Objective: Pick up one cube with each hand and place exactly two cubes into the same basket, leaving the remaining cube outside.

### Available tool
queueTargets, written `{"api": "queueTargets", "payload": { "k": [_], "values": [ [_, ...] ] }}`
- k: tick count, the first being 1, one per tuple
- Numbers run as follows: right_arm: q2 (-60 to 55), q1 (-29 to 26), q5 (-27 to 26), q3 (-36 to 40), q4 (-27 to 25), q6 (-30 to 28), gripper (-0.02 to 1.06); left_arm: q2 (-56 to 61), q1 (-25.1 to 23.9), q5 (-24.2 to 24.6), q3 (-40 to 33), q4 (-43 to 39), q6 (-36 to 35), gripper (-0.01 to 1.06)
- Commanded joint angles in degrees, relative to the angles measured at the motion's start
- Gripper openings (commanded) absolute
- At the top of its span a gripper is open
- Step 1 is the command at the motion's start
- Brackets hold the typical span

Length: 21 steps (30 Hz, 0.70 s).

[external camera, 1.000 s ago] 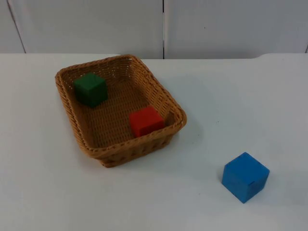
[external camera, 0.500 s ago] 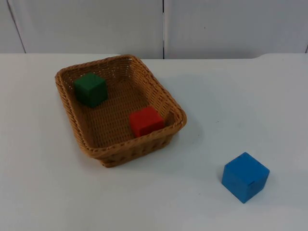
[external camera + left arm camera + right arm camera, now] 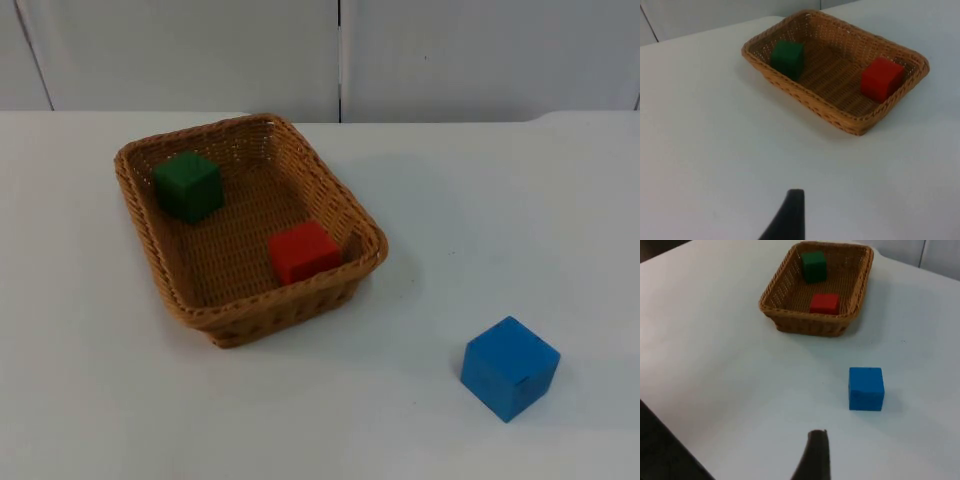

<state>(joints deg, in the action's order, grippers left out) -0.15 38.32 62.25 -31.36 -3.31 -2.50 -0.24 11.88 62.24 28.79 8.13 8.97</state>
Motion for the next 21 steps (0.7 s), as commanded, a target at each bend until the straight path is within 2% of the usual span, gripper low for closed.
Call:
{"api": "queueTargets", "payload": {
  "k": [1, 18, 19, 21],
  "values": [
    [0.2, 0.2, -0.2, 1.4, 0.4, 0.1, 0.7, 0.2, 0.1, -0.4, -0.3, -0.2, -0.5, 0.9],
    [0.2, 0.2, -0.4, 1.8, 0.4, 0.1, 0.7, 0.2, 0.1, -0.4, -0.3, 0.0, -0.5, 0.9],
    [0.2, 0.2, -0.4, 1.8, 0.4, 0.1, 0.71, 0.2, 0.1, -0.4, -0.3, 0.0, -0.5, 0.9],
    [0.2, 0.2, -0.4, 1.8, 0.4, 0.1, 0.81, 0.2, 0.1, -0.4, -0.3, 0.0, -0.5, 0.91]
  ]
}}
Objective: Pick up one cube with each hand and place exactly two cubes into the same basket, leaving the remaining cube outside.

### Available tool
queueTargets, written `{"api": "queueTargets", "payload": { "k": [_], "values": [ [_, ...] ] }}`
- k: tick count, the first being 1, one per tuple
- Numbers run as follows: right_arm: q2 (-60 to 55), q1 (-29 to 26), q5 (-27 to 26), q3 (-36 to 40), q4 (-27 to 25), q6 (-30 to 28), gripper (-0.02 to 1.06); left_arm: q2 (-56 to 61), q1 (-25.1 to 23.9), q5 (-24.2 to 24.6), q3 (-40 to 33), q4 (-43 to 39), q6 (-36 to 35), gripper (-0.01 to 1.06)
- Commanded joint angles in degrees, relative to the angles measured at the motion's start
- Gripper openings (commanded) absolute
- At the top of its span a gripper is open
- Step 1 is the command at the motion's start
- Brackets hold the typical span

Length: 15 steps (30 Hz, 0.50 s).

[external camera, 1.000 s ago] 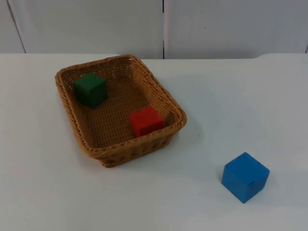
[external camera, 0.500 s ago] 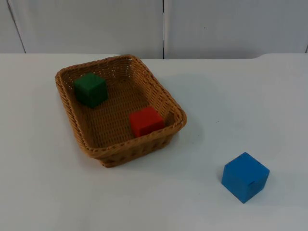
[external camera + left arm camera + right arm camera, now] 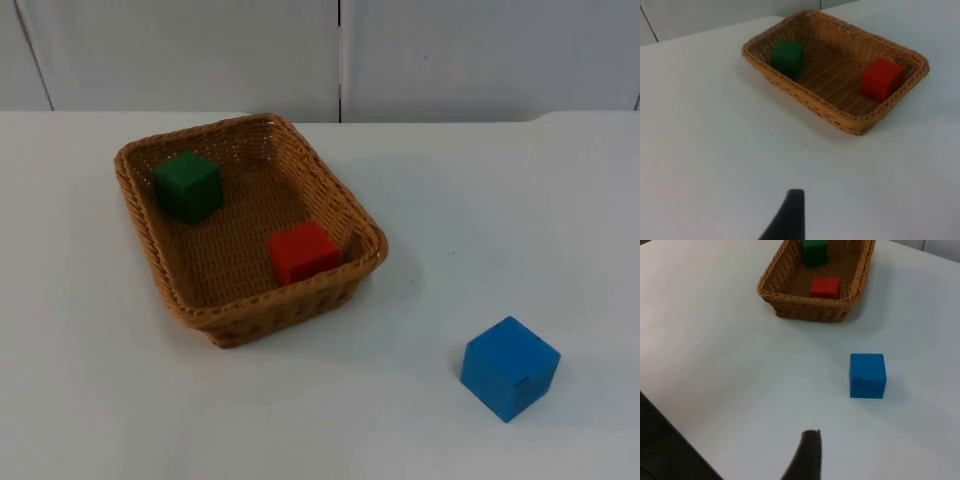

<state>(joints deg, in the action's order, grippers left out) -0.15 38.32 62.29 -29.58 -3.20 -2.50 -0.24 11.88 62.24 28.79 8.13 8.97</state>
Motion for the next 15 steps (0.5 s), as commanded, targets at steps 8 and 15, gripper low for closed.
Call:
{"api": "queueTargets", "payload": {
  "k": [8, 15],
  "values": [
    [0.2, 0.2, -0.4, 0.0, 0.3, 0.1, 1.05, 0.2, 0.1, -0.4, -0.3, 0.0, -0.6, 1.05],
    [0.2, 0.2, -0.4, 0.0, 0.3, 0.4, 1.05, 0.2, 0.1, -0.4, -0.3, -0.2, -0.8, 1.05]
  ]
}}
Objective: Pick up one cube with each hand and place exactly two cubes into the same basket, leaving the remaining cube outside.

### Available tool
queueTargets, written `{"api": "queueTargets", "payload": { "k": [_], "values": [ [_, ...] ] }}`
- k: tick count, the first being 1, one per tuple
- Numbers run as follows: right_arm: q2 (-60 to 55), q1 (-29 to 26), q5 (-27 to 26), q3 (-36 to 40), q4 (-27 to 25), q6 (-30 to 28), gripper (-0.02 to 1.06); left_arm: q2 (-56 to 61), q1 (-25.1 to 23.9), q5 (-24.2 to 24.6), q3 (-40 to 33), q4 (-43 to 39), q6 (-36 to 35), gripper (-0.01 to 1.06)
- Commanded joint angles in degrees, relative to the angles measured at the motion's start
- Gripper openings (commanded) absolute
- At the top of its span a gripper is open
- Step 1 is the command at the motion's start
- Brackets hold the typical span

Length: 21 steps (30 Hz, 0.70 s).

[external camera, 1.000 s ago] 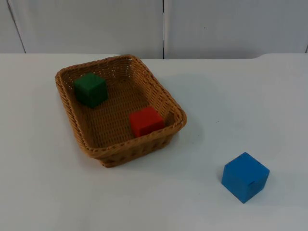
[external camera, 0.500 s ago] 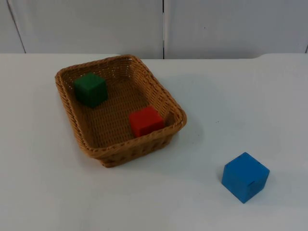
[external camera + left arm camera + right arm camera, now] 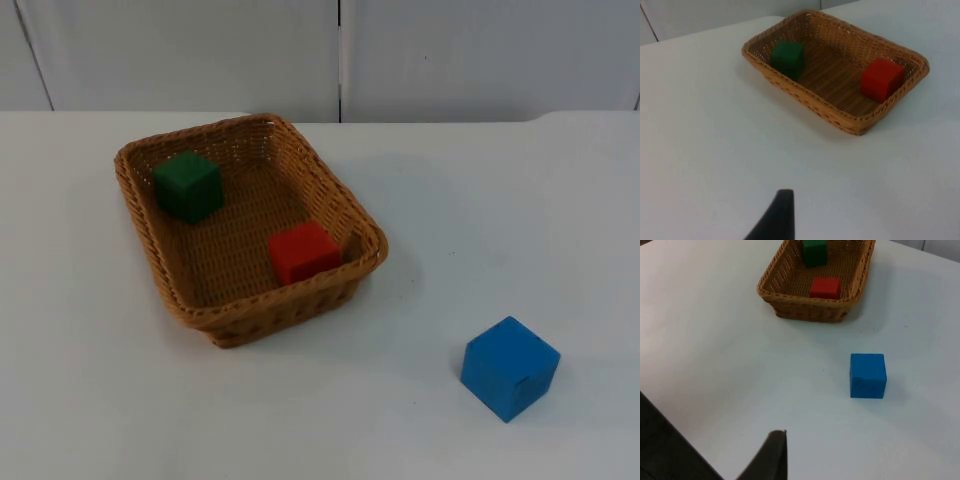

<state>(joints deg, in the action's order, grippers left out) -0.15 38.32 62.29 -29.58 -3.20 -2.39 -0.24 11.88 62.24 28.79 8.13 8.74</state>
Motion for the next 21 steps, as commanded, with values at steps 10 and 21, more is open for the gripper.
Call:
{"api": "queueTargets", "payload": {
  "k": [10, 21],
  "values": [
    [0.2, 0.2, -0.5, 0.0, -0.1, 0.3, 1.05, 0.2, 0.1, -0.4, -0.3, 0.0, -0.5, 1.05],
    [0.2, -0.5, -0.5, 0.0, -0.1, 0.3, 1.05, 0.2, 0.1, -0.4, -0.3, 0.0, -0.5, 1.05]
  ]
}}
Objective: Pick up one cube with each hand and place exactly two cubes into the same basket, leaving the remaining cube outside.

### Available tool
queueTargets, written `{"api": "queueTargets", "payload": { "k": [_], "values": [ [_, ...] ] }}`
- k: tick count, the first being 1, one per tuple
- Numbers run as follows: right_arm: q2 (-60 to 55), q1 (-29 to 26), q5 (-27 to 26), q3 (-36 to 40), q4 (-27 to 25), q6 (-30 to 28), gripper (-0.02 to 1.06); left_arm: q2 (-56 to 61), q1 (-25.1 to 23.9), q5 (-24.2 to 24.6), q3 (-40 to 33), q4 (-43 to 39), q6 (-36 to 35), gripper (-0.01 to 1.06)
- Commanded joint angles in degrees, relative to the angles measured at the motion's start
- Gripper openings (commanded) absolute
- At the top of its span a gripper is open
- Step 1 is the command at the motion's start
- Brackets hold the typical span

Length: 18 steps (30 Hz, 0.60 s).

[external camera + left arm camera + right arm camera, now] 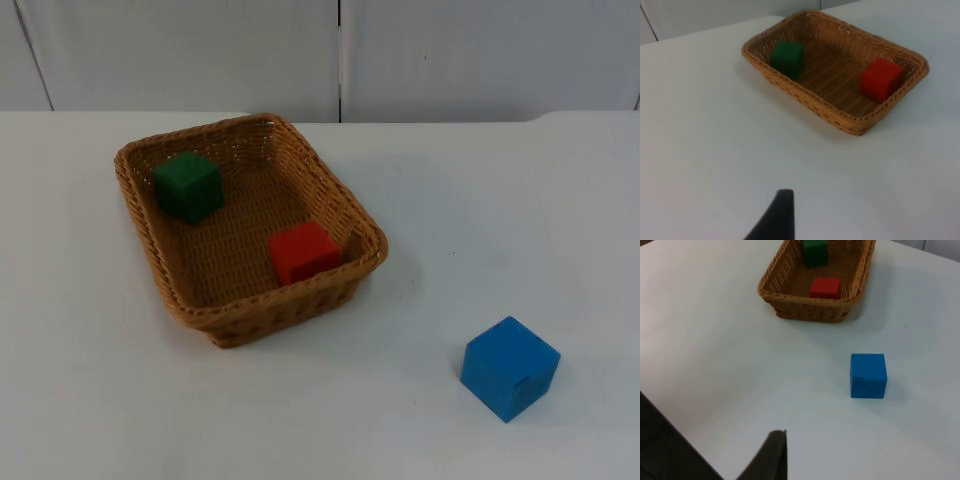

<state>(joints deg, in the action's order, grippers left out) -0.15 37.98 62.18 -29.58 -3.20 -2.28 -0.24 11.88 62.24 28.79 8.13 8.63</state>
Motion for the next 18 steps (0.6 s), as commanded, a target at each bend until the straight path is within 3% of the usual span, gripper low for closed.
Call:
{"api": "queueTargets", "payload": {
  "k": [1, 13, 18],
  "values": [
    [0.2, -0.9, -0.4, 0.0, -0.1, 0.2, 1.05, 0.2, 0.1, -0.4, -0.3, 0.0, -0.3, 1.05],
    [0.2, -14.9, -0.4, 0.0, -0.1, 0.2, 1.05, 0.2, 0.1, -0.4, -0.3, 0.0, -0.3, 1.05],
    [0.2, -23.1, -0.4, 0.0, -0.1, 0.2, 1.05, 0.2, 0.1, -0.4, -0.3, 0.0, -0.3, 1.05]
  ]
}}
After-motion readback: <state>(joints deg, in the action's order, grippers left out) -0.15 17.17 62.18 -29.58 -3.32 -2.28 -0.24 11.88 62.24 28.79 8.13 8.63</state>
